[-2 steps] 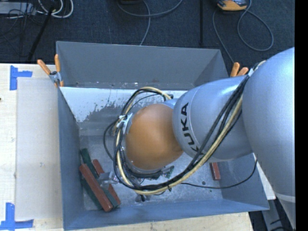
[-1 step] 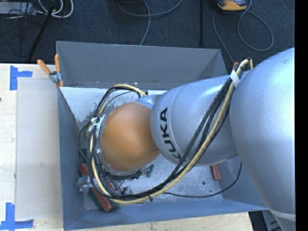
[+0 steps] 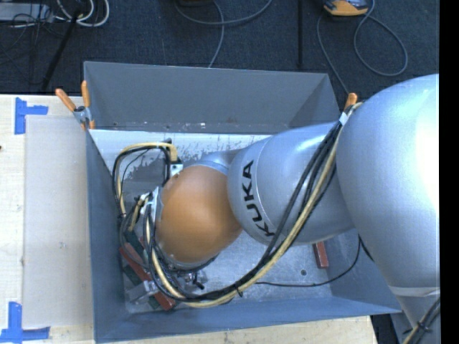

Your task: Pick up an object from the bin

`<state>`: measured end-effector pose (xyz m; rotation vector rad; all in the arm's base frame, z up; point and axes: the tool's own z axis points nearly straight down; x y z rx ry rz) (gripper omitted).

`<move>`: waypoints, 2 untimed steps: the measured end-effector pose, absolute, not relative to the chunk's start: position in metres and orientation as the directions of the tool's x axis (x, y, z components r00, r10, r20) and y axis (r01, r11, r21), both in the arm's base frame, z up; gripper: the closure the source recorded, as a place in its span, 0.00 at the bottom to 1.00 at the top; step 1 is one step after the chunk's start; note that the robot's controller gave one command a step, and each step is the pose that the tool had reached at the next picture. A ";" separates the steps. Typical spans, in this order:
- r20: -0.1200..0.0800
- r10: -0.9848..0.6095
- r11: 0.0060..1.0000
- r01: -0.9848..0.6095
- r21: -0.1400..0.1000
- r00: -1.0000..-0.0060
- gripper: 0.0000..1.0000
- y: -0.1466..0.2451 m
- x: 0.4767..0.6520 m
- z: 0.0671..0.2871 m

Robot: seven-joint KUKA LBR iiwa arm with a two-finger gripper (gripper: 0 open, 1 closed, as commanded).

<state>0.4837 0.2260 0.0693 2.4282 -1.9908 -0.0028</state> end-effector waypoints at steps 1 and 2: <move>-0.002 -0.981 -0.193 -0.981 0.001 0.193 1.00 0.227 0.484 0.072; -0.003 -0.982 -0.188 -0.982 -0.007 0.188 1.00 0.239 0.516 0.199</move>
Offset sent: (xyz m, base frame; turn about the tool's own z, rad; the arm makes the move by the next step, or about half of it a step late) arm 0.0000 0.0000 0.0000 0.0000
